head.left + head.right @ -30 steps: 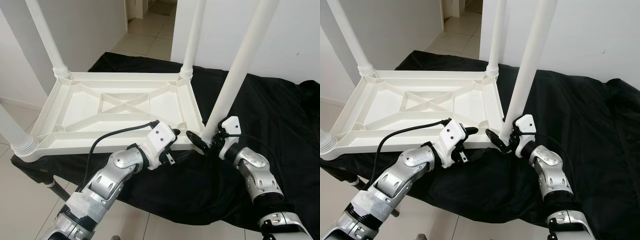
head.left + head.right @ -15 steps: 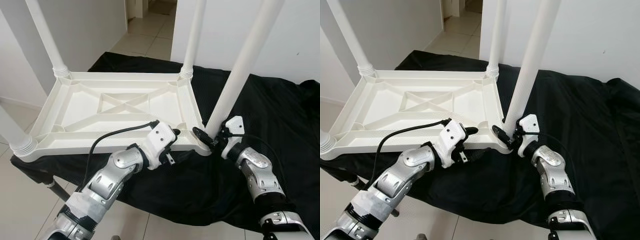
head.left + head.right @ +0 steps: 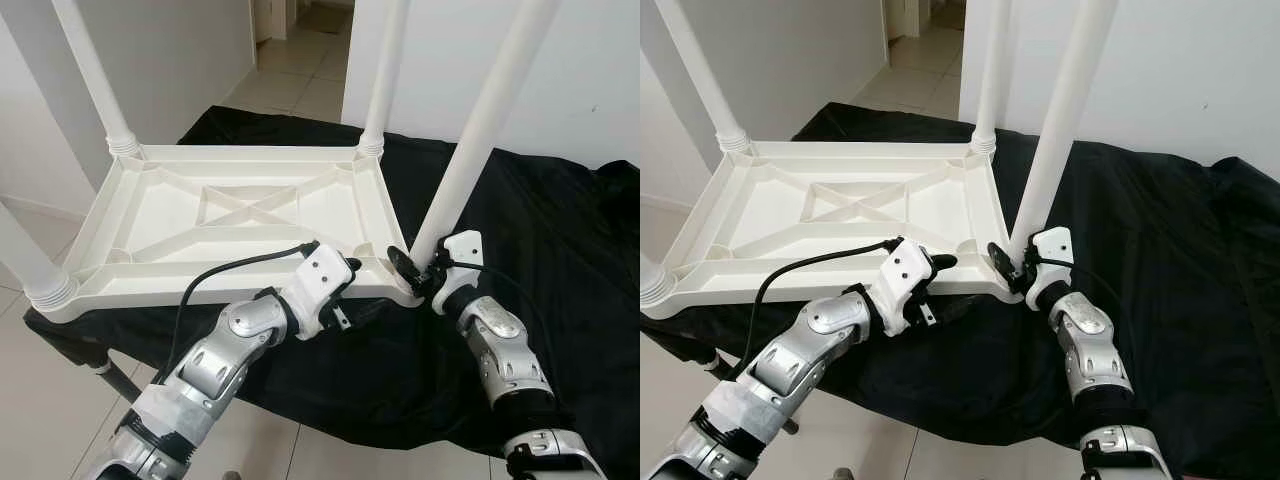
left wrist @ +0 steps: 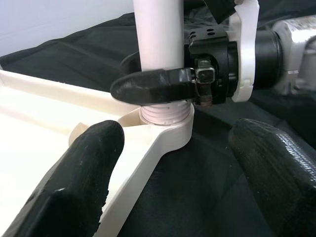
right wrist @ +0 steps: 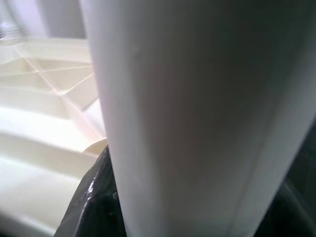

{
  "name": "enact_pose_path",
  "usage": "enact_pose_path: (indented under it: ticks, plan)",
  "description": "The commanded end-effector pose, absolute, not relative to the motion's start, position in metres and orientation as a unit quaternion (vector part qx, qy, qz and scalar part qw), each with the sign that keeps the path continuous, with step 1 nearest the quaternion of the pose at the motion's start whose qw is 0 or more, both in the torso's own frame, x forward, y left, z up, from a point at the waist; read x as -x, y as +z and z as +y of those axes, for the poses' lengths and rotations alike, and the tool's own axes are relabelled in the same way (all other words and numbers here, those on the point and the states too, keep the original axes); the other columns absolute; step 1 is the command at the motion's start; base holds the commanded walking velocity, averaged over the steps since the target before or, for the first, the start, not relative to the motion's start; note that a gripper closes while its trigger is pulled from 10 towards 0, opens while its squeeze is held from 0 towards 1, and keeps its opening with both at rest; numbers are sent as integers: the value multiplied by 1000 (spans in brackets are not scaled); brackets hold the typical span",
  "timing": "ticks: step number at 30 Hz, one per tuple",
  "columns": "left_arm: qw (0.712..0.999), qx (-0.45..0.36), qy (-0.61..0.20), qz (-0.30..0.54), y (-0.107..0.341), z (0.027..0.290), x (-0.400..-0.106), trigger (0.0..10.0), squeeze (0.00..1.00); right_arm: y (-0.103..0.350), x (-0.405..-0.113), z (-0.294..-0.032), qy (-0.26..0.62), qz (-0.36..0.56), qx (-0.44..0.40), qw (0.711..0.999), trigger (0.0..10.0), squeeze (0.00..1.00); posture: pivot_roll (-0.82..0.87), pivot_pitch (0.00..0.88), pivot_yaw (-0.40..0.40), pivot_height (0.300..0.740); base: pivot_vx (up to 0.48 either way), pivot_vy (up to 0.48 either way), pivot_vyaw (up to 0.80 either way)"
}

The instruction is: Building children table

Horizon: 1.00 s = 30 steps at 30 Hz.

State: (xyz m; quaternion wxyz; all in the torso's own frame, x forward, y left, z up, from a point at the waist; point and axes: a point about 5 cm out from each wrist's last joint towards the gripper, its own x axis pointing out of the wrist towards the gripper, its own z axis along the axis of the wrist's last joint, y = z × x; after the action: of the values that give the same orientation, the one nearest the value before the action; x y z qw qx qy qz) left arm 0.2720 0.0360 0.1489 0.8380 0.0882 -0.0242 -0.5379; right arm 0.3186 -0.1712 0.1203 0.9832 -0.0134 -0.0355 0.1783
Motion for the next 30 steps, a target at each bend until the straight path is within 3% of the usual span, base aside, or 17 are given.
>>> enact_pose_path:
  ticks: [1, 7, 8, 14, 17, 28, 29, 30]
  plan:
    - [808, -92, -581, -17, 147, 34, -266, 10000, 0, 112, -316, -170, 151, -15, -3, 988, 10000, 0, -18, 0, -38, 740, 0, 0, 0]
    - [817, -103, -567, -21, 150, 42, -274, 10000, 0, 104, -310, -164, 32, -11, -56, 998, 10000, 0, -11, 0, -44, 740, 0, 0, 0]
    - [819, -108, -564, -22, 150, 44, -277, 10000, 0, 102, -305, -162, -36, -9, -40, 999, 10000, 0, -11, 0, -50, 740, 0, 0, 0]
    - [820, -111, -561, -23, 150, 45, -279, 10000, 0, 97, -298, -157, -108, 18, -30, 994, 10000, 0, -16, 0, -60, 740, 0, 0, 0]
    - [822, -110, -558, -24, 151, 45, -280, 10000, 0, 96, -295, -146, -93, 21, -44, 994, 10000, 0, -16, 0, -64, 740, 0, 0, 0]
    - [822, -106, -559, -30, 150, 38, -281, 10000, 0, 97, -293, -142, -92, 18, -35, 995, 10000, 0, -30, 0, -62, 740, 0, 0, 0]
    - [830, -102, -548, -25, 151, 39, -282, 10000, 0, 97, -294, -139, -70, 15, -44, 996, 10000, 1000, -26, 0, -59, 740, 0, 0, 0]
    - [832, -102, -545, -23, 150, 40, -283, 10000, 0, 97, -294, -138, -63, 13, -48, 997, 10000, 1000, -26, 0, -59, 740, 0, 0, 0]
